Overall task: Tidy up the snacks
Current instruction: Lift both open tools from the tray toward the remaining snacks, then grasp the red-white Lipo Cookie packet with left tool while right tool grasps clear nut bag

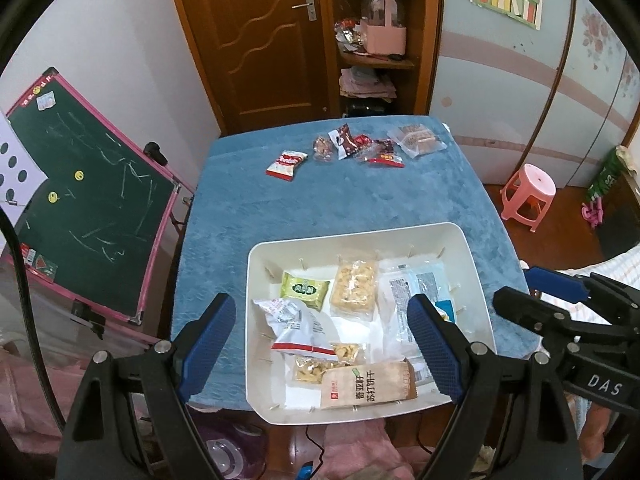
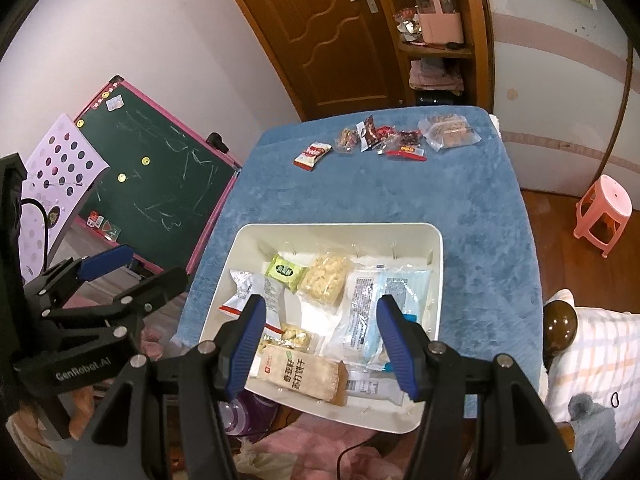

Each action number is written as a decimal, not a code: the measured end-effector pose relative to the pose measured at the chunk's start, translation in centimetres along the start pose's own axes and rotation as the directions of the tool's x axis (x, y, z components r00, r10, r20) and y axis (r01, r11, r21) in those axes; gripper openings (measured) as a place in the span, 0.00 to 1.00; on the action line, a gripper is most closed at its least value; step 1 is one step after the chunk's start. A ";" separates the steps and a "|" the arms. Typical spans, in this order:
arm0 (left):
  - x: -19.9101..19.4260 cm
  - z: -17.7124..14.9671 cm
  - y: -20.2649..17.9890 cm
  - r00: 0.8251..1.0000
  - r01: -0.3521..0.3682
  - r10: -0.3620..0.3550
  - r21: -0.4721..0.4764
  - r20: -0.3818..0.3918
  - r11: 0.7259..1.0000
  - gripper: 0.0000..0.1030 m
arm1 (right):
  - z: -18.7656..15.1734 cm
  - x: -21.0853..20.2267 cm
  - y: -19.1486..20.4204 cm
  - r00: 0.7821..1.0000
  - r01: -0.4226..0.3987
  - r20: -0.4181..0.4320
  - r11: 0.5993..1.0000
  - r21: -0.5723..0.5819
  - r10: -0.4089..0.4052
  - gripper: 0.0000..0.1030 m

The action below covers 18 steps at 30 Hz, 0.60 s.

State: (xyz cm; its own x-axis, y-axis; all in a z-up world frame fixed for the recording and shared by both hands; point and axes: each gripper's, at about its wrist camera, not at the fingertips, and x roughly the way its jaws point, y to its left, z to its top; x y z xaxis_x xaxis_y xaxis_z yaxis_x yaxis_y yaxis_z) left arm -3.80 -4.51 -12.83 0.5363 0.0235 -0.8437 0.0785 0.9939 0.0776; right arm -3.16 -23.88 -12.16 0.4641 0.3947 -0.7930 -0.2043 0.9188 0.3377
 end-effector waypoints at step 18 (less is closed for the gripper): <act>1.6 10.0 4.9 0.995 -0.069 0.065 0.053 0.072 0.996 0.85 | 10.9 1.0 -0.9 0.996 0.057 0.072 0.998 0.009 -0.057 0.57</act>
State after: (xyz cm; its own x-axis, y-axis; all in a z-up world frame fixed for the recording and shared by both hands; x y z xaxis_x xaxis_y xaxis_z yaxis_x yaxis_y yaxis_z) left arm 5.86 -0.72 -8.47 0.5991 0.0805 -0.7966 0.0855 0.9828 0.1636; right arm 6.83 -24.24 -7.75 0.5361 0.3408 -0.7723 -0.1698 0.9397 0.2968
